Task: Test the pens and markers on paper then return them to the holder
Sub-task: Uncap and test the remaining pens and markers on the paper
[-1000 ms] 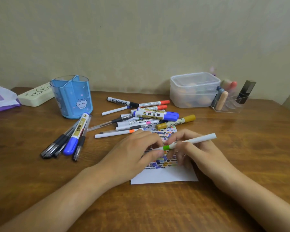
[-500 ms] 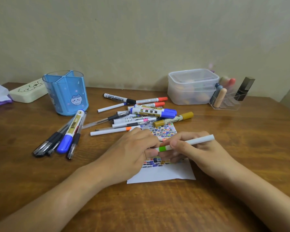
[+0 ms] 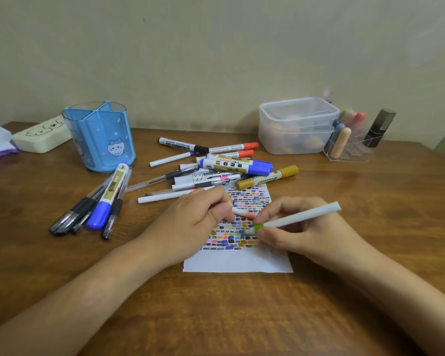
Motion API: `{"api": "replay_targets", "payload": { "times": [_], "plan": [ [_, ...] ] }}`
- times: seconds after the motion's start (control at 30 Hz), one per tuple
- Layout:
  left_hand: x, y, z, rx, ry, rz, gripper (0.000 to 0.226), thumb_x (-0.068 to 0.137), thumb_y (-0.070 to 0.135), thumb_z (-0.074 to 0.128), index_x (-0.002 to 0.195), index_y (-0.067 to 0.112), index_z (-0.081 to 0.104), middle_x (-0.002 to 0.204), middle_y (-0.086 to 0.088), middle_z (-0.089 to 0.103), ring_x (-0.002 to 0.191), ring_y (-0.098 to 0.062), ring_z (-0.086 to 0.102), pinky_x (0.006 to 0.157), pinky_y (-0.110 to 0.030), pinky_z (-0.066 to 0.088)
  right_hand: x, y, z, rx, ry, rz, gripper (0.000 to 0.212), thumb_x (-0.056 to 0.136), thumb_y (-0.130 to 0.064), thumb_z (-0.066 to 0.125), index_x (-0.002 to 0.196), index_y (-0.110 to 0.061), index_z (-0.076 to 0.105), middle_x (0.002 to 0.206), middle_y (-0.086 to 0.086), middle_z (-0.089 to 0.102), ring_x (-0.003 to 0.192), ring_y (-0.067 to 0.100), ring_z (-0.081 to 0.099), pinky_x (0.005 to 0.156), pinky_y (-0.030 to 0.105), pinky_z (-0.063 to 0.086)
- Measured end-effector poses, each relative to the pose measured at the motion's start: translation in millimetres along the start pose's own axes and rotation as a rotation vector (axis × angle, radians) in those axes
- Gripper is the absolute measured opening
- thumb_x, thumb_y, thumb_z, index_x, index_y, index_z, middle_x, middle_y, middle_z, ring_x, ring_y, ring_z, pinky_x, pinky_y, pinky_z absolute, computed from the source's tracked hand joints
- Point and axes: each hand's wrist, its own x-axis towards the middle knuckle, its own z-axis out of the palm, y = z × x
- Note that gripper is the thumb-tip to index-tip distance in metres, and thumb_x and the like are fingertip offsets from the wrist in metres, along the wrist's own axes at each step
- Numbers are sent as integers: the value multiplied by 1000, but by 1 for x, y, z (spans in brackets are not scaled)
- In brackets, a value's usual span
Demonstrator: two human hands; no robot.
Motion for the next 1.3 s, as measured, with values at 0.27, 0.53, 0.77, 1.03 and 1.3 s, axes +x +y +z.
{"api": "replay_targets", "payload": {
  "times": [0.27, 0.53, 0.77, 1.03, 1.3],
  "plan": [
    [1, 3, -1, -22, -4, -29, 18, 102, 30, 47, 92, 31, 62, 94, 24, 68, 95, 6, 61, 78, -26, 48, -4, -1, 5, -91, -25, -24, 9, 84, -5, 76, 85, -14, 76, 75, 5, 75, 73, 25, 72, 78, 42, 60],
    [2, 3, -1, 4, -13, -36, 18, 102, 32, 46, 94, 28, 62, 94, 22, 68, 92, 7, 58, 73, -23, 45, -5, -1, 10, -168, -5, -46, 7, 80, -12, 76, 80, -19, 76, 75, -1, 75, 68, 12, 69, 64, 27, 57],
    [1, 3, -1, 3, -21, -43, 18, 102, 33, 46, 94, 30, 62, 95, 21, 68, 95, 4, 59, 80, -30, 49, -3, -1, 11, -220, -22, -50, 6, 81, -14, 76, 79, -20, 76, 74, -4, 74, 66, 9, 67, 61, 19, 53],
    [2, 3, -1, 7, -22, -32, 18, 102, 32, 46, 95, 27, 61, 95, 21, 68, 96, 6, 58, 83, -28, 50, -5, -4, 11, -215, -21, -56, 7, 82, -11, 76, 80, -18, 76, 73, -4, 74, 65, 7, 67, 60, 15, 50],
    [2, 2, -1, 17, -21, -37, 18, 102, 32, 46, 95, 28, 61, 96, 20, 68, 96, 6, 58, 82, -28, 49, -5, -4, 11, -212, -21, -60, 9, 82, -8, 75, 78, -16, 76, 70, -4, 72, 61, 3, 63, 57, 14, 47]
  ]
}}
